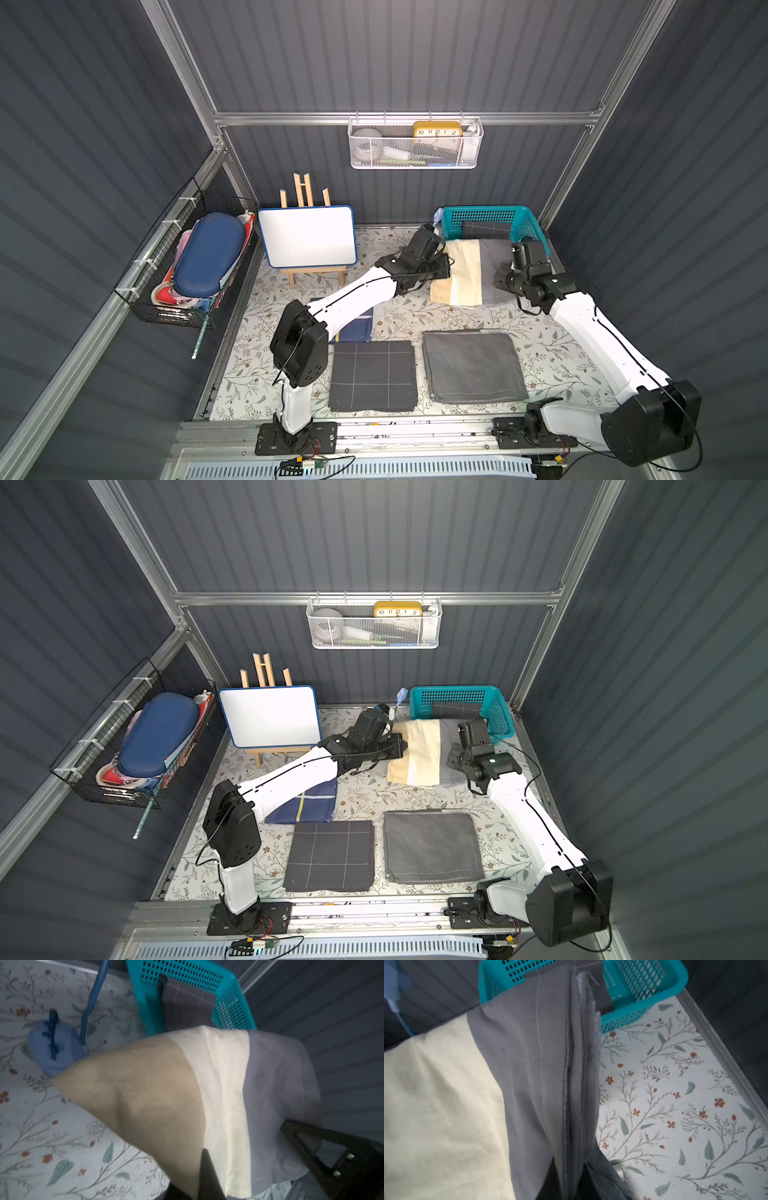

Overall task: Put the folded pillowcase in the basket
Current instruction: Place the pillowcase in the basket.

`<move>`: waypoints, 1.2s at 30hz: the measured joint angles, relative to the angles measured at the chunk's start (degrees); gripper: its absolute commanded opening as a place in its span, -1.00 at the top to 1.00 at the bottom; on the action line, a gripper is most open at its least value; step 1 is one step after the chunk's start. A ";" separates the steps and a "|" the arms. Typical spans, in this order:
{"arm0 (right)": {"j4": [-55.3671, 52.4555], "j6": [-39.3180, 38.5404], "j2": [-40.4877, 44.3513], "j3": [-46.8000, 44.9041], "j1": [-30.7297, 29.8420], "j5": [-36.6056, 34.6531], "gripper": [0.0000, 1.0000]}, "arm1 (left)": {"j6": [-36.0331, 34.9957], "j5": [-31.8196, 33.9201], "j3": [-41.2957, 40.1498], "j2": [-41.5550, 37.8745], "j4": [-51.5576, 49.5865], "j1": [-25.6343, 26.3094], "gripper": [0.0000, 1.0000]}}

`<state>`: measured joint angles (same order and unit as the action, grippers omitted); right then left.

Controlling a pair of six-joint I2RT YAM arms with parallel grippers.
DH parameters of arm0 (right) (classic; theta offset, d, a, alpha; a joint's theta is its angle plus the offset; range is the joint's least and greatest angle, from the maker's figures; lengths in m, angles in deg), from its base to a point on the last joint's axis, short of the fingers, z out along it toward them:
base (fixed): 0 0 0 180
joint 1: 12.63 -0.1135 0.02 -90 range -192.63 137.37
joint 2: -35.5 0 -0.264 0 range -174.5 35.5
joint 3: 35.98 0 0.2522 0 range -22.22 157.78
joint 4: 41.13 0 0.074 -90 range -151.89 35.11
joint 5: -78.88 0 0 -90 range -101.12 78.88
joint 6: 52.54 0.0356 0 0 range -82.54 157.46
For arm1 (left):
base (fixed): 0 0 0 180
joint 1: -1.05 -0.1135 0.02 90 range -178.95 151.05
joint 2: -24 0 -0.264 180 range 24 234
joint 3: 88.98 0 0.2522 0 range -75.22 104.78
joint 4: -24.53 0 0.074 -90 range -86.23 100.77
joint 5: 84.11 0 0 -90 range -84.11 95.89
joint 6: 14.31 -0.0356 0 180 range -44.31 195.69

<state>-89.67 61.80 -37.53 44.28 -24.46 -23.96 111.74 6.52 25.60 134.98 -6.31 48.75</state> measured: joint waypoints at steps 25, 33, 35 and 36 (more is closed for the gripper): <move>5.73 -9.81 -26.10 20.76 3.69 -13.25 1.00 | -9.49 -0.74 35.43 28.06 5.25 -0.07 1.00; 13.81 -10.95 -27.89 20.33 6.23 -12.72 1.00 | -12.66 -1.11 38.07 32.20 15.56 -0.15 1.00; 15.76 -10.95 -28.89 20.28 7.67 -12.17 1.00 | -13.00 -1.33 38.34 33.66 17.92 -0.33 1.00; 16.87 -10.95 -29.51 20.15 8.39 -11.85 1.00 | -13.25 -1.49 38.42 34.40 19.04 -0.42 1.00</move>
<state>-72.80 50.85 -67.04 64.43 -16.07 -35.80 98.50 5.03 64.02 169.39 12.72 48.33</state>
